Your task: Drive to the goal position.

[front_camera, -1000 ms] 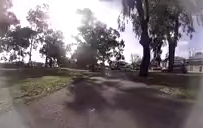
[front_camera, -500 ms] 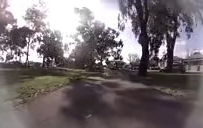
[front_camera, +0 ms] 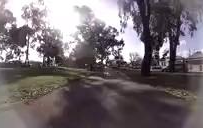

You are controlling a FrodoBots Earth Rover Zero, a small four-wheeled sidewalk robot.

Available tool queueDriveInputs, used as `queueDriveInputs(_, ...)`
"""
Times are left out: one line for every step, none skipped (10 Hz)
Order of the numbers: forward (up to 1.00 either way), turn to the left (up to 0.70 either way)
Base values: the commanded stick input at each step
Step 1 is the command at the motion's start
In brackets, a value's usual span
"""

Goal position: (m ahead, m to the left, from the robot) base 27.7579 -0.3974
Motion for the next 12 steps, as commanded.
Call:
queueDriveInputs(0.70, 0.00)
queueDriveInputs(0.70, 0.00)
queueDriveInputs(0.70, 0.00)
queueDriveInputs(0.70, 0.00)
queueDriveInputs(0.70, 0.00)
queueDriveInputs(0.70, 0.00)
queueDriveInputs(0.70, 0.00)
queueDriveInputs(0.70, 0.00)
queueDriveInputs(0.70, 0.00)
queueDriveInputs(0.70, 0.00)
queueDriveInputs(0.70, 0.00)
queueDriveInputs(0.70, 0.00)
